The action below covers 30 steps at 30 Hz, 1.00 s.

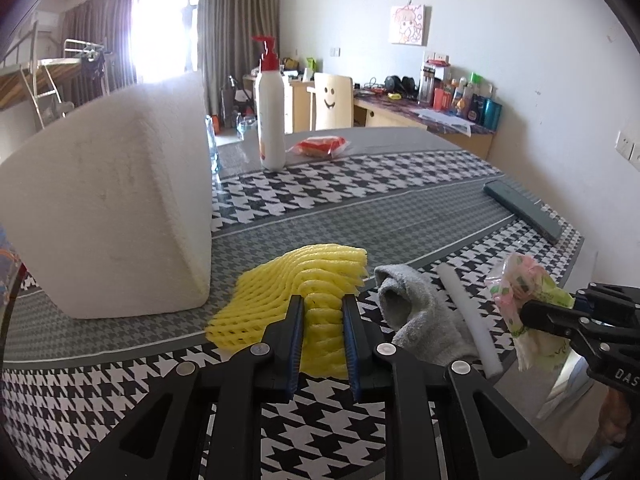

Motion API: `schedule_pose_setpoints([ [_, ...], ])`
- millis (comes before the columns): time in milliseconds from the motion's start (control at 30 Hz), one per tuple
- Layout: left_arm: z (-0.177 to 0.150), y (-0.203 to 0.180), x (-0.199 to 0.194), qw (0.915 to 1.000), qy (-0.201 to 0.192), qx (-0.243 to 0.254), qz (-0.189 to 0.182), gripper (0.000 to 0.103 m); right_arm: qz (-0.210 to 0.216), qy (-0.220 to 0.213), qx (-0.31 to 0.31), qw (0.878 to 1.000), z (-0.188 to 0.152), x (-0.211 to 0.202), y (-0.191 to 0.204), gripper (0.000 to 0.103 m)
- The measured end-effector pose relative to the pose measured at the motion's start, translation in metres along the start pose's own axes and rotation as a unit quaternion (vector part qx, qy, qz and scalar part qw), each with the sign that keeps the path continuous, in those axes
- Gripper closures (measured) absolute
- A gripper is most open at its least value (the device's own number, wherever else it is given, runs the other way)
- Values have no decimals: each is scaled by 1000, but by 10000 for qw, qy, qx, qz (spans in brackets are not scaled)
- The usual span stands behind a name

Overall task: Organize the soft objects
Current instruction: 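Close the left tool on the yellow sponge while the right tool closes on the patterned bag, then lift the sponge with the left tool while the right tool carries the bag toward the foam box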

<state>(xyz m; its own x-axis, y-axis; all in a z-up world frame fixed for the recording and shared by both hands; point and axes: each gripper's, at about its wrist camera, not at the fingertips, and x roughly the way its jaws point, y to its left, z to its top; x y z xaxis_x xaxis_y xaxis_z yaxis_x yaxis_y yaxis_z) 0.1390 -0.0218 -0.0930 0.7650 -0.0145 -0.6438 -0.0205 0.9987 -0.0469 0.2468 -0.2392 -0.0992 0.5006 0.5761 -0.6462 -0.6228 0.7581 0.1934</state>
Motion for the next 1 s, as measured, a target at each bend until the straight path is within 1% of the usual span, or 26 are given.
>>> schedule_pose_setpoints([
  [567, 5, -3, -36, 9989, -456, 111, -88, 83, -133, -419, 91, 9990, 16, -20, 1, 81],
  [1000, 15, -6, -58, 9967, -776, 233, -32, 83, -264, -676, 39, 9974, 34, -23, 10, 81],
])
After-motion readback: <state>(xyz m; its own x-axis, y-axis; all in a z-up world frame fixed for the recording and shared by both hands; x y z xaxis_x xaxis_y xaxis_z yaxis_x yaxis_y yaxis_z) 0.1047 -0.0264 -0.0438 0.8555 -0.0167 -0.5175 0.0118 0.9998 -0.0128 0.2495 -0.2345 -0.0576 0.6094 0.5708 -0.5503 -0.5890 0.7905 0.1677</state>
